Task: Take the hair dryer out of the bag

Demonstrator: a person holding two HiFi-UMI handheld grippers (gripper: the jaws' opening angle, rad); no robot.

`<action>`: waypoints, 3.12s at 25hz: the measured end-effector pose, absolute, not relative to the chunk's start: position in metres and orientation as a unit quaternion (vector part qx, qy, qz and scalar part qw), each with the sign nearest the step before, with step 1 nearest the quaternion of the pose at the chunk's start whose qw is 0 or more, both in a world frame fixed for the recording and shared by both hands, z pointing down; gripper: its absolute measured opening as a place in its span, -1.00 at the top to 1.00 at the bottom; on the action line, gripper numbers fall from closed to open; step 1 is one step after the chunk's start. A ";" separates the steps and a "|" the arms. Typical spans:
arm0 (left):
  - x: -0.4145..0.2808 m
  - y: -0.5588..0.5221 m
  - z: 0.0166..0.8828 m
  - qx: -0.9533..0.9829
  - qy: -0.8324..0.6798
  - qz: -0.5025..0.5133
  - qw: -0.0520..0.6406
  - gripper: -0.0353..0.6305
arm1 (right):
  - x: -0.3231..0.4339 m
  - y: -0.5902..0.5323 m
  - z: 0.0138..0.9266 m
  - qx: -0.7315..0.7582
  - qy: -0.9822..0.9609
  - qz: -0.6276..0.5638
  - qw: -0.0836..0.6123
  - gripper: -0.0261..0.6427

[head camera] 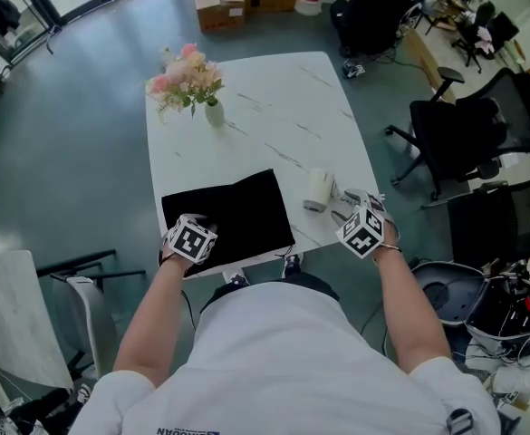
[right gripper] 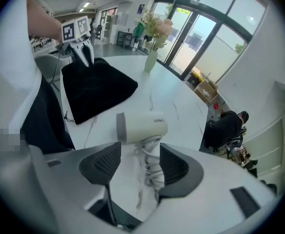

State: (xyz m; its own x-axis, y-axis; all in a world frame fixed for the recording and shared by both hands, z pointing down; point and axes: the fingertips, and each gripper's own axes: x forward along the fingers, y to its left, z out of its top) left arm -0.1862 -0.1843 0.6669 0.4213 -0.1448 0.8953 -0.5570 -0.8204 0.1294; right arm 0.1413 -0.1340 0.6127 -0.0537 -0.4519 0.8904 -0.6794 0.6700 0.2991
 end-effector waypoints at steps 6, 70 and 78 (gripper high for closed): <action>-0.190 -0.174 0.630 0.844 -0.206 0.446 0.218 0.57 | 0.059 -0.113 0.582 0.443 -0.773 0.144 0.431 0.39; -0.121 0.046 0.501 0.876 -0.344 0.236 0.243 0.84 | 0.028 0.059 0.499 0.406 -0.873 0.228 0.147 0.88; -0.123 0.046 0.500 0.883 -0.332 0.225 0.245 0.84 | 0.021 0.065 0.496 0.412 -0.869 0.222 0.159 0.88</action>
